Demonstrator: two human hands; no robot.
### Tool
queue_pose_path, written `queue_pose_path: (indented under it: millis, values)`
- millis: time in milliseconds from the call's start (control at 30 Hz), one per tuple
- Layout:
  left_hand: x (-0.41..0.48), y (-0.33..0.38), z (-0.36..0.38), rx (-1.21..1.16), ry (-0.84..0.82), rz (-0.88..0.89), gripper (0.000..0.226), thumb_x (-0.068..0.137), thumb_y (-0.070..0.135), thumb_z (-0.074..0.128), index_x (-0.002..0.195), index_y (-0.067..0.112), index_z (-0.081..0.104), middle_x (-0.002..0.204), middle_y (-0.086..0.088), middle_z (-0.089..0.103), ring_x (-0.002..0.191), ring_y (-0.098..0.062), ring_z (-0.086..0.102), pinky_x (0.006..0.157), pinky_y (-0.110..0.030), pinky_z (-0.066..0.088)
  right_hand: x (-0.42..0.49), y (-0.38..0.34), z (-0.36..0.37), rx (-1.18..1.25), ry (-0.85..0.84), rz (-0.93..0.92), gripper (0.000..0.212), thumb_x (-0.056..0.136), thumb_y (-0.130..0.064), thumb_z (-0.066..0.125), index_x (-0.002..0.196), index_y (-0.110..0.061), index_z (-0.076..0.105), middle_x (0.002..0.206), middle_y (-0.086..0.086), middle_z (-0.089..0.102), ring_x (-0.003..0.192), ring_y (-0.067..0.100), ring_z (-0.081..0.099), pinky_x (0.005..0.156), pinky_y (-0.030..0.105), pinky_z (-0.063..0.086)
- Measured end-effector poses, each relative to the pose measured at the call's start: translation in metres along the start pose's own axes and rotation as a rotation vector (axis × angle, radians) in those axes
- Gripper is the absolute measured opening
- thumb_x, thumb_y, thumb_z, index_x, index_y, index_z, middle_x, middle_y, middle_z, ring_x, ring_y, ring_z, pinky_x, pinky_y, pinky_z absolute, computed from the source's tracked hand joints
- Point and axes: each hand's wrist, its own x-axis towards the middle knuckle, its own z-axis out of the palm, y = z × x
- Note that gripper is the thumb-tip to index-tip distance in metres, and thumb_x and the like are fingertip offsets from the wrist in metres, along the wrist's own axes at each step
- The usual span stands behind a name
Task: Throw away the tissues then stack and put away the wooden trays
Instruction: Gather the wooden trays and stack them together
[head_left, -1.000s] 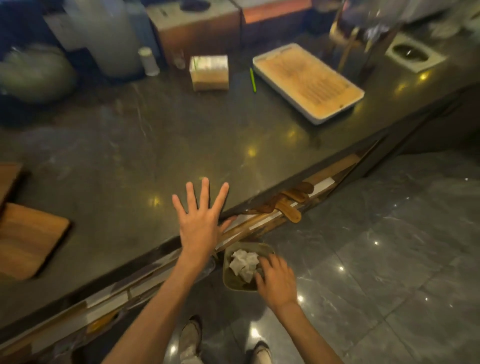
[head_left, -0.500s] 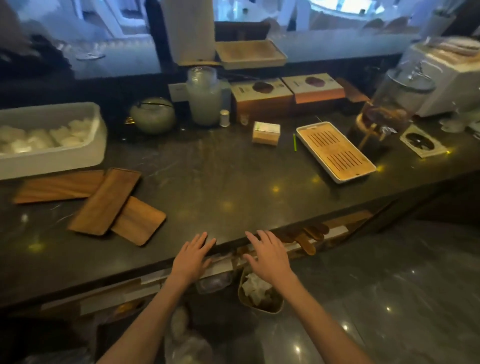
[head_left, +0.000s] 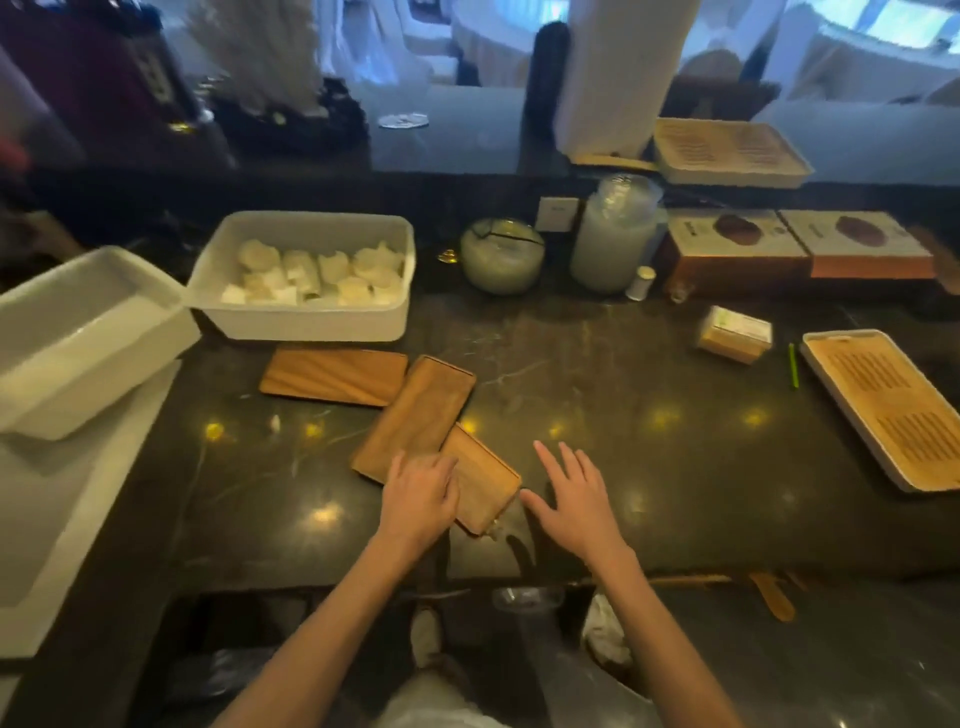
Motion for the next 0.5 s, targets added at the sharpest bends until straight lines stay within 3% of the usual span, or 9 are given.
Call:
queue_pose_path:
  millis: [33,100,167,267,400,500]
  values:
    - [0.005,-0.016,-0.006,0.022,0.019,-0.044,0.032,0.09,0.03,0.05,0.116,0.025,0.067,0.113,0.005,0.071,0.115,-0.02,0.062,0.115,-0.049,0.025,0.01,-0.009,0.0,0.013,0.0,0.007,0.074,0.092,-0.067,0.035,0.154,-0.04,0.007,0.164,0.004,0.014,0.151,0.028,0.006,0.122,0.049,0.01]
    - [0.011,-0.048,-0.014,0.053,0.037,-0.121,0.035,0.09,0.035,0.051,0.121,0.026,0.066,0.121,0.005,0.069,0.129,-0.024,0.054,0.119,-0.056,0.004,0.023,-0.021,0.0,0.058,0.023,0.029,0.073,0.09,-0.069,0.034,0.153,-0.04,0.011,0.162,0.001,0.023,0.15,0.025,0.014,0.122,0.049,0.011]
    - [0.017,-0.073,-0.019,0.044,-0.004,-0.191,0.041,0.092,0.04,0.047,0.128,0.027,0.061,0.133,0.003,0.064,0.138,-0.027,0.045,0.118,-0.058,-0.005,0.029,-0.026,-0.001,0.109,0.051,0.071,0.074,0.088,-0.07,0.038,0.153,-0.039,0.016,0.156,-0.002,0.037,0.145,0.02,0.03,0.12,0.048,0.02]
    - [0.022,-0.096,-0.021,-0.002,-0.093,-0.281,0.046,0.095,0.044,0.042,0.137,0.028,0.053,0.145,0.0,0.053,0.143,-0.027,0.036,0.118,-0.058,-0.008,0.04,-0.028,-0.003,0.109,0.037,0.112,0.076,0.086,-0.071,0.04,0.152,-0.036,0.022,0.151,-0.004,0.046,0.139,0.019,0.04,0.114,0.046,0.032]
    - [0.031,-0.109,-0.025,-0.041,-0.117,-0.361,0.048,0.098,0.045,0.039,0.144,0.03,0.044,0.15,0.0,0.048,0.145,-0.026,0.033,0.118,-0.06,-0.006,0.062,-0.04,-0.005,0.051,-0.014,0.088,0.078,0.086,-0.073,0.038,0.152,-0.034,0.024,0.149,-0.002,0.046,0.139,0.019,0.04,0.114,0.047,0.034]
    - [0.037,-0.112,-0.031,-0.096,-0.15,-0.43,0.05,0.099,0.045,0.039,0.146,0.029,0.041,0.153,-0.002,0.044,0.144,-0.024,0.034,0.118,-0.06,0.01,0.082,-0.047,-0.007,0.042,0.01,0.039,0.074,0.089,-0.068,0.042,0.151,-0.031,0.029,0.147,-0.002,0.05,0.136,0.018,0.043,0.113,0.043,0.035]
